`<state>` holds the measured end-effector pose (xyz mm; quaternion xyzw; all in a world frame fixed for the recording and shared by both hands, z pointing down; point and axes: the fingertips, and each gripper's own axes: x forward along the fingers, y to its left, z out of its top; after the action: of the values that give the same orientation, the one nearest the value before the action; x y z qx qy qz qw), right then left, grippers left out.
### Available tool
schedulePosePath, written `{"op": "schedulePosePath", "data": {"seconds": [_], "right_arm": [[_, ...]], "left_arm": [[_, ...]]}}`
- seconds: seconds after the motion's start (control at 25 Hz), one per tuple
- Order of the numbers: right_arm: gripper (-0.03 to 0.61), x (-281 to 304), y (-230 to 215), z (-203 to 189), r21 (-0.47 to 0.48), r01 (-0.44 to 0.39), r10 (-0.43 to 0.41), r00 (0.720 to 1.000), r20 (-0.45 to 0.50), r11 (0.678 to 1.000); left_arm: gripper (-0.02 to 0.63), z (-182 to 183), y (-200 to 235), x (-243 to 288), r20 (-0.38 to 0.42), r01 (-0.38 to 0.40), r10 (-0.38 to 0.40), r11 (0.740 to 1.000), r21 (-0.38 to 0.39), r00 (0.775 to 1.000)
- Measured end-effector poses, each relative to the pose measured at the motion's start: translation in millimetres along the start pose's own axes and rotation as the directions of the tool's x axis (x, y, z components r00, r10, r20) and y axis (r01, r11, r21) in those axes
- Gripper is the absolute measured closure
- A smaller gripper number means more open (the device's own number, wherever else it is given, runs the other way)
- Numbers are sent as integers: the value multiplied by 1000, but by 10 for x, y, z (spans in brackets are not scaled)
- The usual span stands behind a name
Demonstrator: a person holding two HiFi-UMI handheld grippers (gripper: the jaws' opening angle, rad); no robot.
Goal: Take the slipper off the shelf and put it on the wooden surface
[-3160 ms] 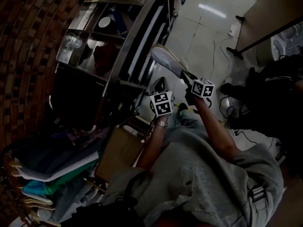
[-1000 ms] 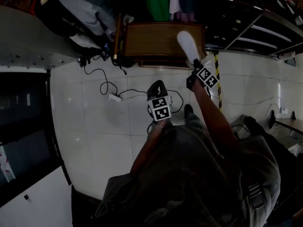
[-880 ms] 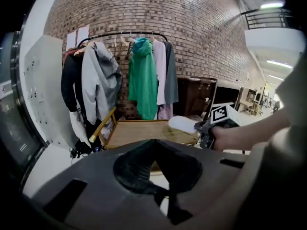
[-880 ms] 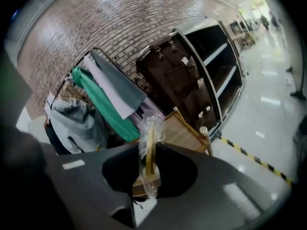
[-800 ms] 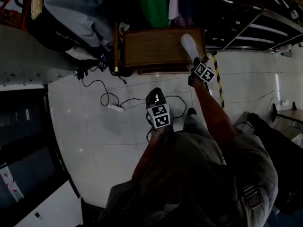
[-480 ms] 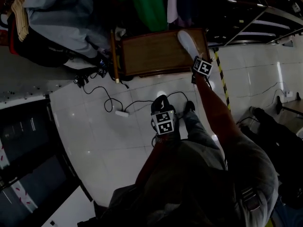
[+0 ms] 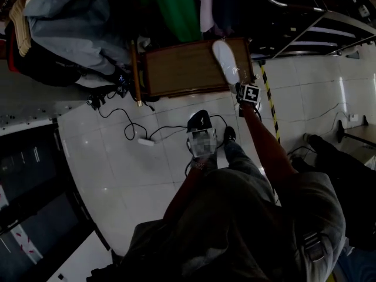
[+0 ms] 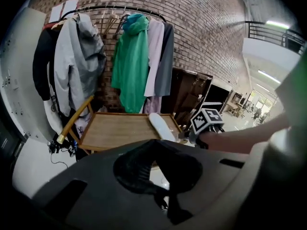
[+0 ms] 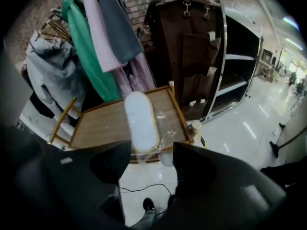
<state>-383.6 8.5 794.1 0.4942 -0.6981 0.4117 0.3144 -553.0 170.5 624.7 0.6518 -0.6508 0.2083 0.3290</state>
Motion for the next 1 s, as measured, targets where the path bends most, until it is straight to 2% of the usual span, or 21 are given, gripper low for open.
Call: {"op": "schedulePosePath", "data": {"seconds": [0.08, 0.16, 0.24, 0.32, 0.44, 0.52, 0.64, 0.8, 1.0], "right_arm": [[345, -468, 302, -2, -43, -90, 92, 995, 31, 995], [341, -847, 734, -11, -128, -188, 191, 981, 13, 974], [351, -1155, 1159, -23, -195, -272, 270, 962, -34, 942], [357, -1410, 1454, 11, -216, -316, 316, 948, -35, 924], [383, -1606, 1538, 173, -198, -307, 318, 948, 24, 931], [395, -1692, 1435, 243, -216, -272, 287, 957, 39, 938], [396, -1829, 1264, 303, -249, -213, 235, 970, 61, 945], [405, -1995, 1166, 335, -263, -199, 230, 969, 89, 944], [396, -2223, 1163, 419, -272, -204, 250, 956, 150, 940]], "left_arm": [[609, 227, -135, 12, 35, 40, -40, 999, 4, 999], [609, 421, -225, 72, 50, 78, -77, 997, -25, 996], [609, 506, -267, 135, 14, 83, -82, 994, -71, 997], [609, 561, -333, 130, -21, 85, -88, 992, -94, 996], [612, 762, -512, 60, -11, 98, -99, 994, -41, 995], [612, 842, -648, 33, -13, 111, -110, 994, 10, 994], [612, 841, -825, 23, -46, 152, -150, 987, 45, 988], [611, 871, -896, -13, -53, 171, -168, 984, 55, 984], [603, 988, -780, -68, 1, 118, -118, 992, 41, 993]]}}
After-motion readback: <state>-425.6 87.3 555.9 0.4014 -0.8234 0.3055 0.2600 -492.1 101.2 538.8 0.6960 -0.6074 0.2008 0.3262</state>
